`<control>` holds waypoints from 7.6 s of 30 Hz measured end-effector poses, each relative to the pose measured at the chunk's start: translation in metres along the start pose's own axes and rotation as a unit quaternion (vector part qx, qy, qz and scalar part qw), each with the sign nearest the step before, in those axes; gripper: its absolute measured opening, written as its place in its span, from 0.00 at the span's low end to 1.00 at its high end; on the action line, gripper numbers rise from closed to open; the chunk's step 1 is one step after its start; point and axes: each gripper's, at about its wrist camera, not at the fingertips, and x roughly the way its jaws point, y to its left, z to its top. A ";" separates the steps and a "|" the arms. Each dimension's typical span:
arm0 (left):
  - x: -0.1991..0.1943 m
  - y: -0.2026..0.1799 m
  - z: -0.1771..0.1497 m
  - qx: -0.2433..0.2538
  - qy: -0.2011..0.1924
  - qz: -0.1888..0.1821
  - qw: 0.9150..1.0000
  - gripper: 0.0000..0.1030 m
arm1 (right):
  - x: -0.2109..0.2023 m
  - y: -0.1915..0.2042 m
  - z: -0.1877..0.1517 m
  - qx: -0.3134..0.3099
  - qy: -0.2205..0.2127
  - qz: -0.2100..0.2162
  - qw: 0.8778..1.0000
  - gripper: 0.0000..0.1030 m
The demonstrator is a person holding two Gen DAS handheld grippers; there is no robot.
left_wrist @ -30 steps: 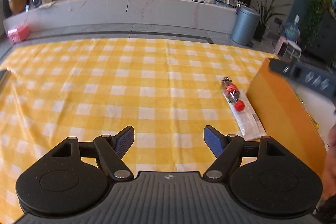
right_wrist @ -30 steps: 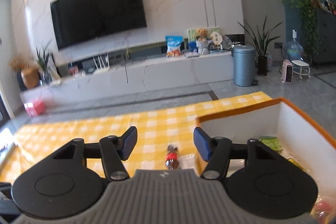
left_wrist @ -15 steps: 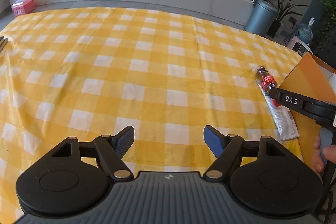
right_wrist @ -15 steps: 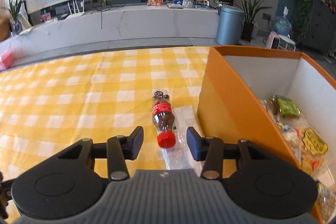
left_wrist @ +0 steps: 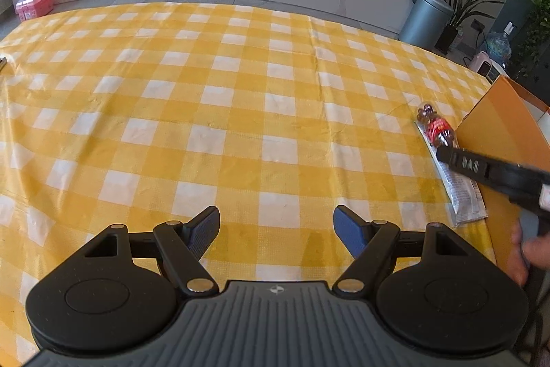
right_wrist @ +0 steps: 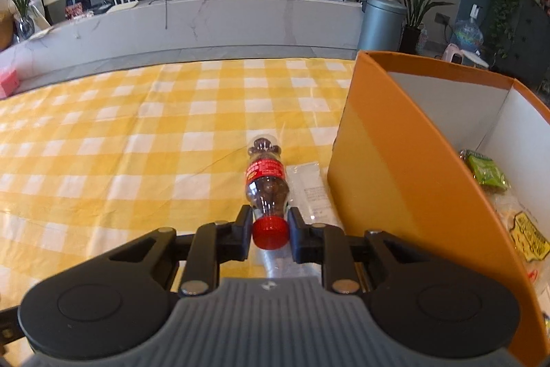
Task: Organize snacks
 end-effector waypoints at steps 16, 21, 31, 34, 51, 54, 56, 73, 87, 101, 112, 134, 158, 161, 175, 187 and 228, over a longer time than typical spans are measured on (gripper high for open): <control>-0.020 -0.002 0.003 0.001 -0.021 0.000 1.000 0.86 | -0.045 0.025 -0.046 -0.054 0.013 0.054 0.997 0.47; -0.014 -0.007 0.002 -0.001 -0.019 0.009 1.000 0.86 | -0.033 0.029 -0.041 -0.045 0.011 0.060 0.997 0.46; -0.009 -0.013 0.000 0.007 -0.007 0.009 1.000 0.85 | -0.015 0.036 -0.044 -0.057 0.031 0.060 0.996 0.29; -0.014 -0.013 0.001 0.003 -0.011 0.009 1.000 0.85 | -0.017 0.036 -0.044 -0.053 0.032 0.062 0.996 0.29; -0.053 -0.064 0.018 0.027 -0.043 -0.021 0.998 0.85 | -0.155 -0.058 0.008 0.036 -0.113 0.102 0.988 0.29; -0.038 -0.089 0.020 0.050 -0.032 -0.050 0.997 0.85 | -0.178 -0.090 0.013 0.056 -0.138 0.101 0.984 0.29; -0.024 -0.108 0.021 0.075 -0.023 -0.068 0.995 0.86 | -0.185 -0.110 0.012 0.073 -0.151 0.087 0.982 0.29; 0.083 -0.169 -0.002 0.205 -0.023 -0.130 0.970 0.91 | -0.157 -0.149 -0.008 0.116 -0.117 0.084 0.983 0.29; 0.071 -0.121 0.006 0.226 0.019 -0.063 0.972 0.90 | -0.156 -0.153 -0.006 0.118 -0.116 0.076 0.983 0.29; 0.090 -0.169 0.015 0.259 0.007 -0.056 0.964 0.92 | -0.158 -0.151 -0.006 0.119 -0.116 0.078 0.983 0.29; 0.060 -0.166 0.019 0.224 -0.031 -0.047 0.973 0.54 | -0.153 -0.156 -0.006 0.120 -0.110 0.069 0.984 0.29; -0.035 -0.238 0.033 0.157 -0.093 -0.192 0.964 0.54 | -0.084 -0.259 -0.010 0.269 -0.030 0.018 0.962 0.32; -0.071 -0.285 -0.031 0.246 -0.144 -0.126 0.950 0.90 | -0.173 -0.272 -0.031 0.260 -0.135 -0.056 0.955 0.54; -0.086 -0.278 -0.036 0.238 -0.145 -0.126 0.952 0.90 | -0.191 -0.267 -0.047 0.228 -0.119 -0.115 0.960 0.58; -0.122 -0.259 -0.068 0.181 -0.161 -0.057 0.968 0.91 | -0.242 -0.219 -0.106 0.147 -0.072 -0.059 0.985 0.60; -0.124 -0.241 -0.084 0.164 -0.143 -0.076 0.973 0.91 | -0.249 -0.179 -0.099 0.113 -0.076 -0.056 0.989 0.60; -0.127 -0.230 -0.089 0.150 -0.131 -0.063 0.978 0.91 | -0.247 -0.164 -0.099 0.091 -0.068 -0.080 0.990 0.60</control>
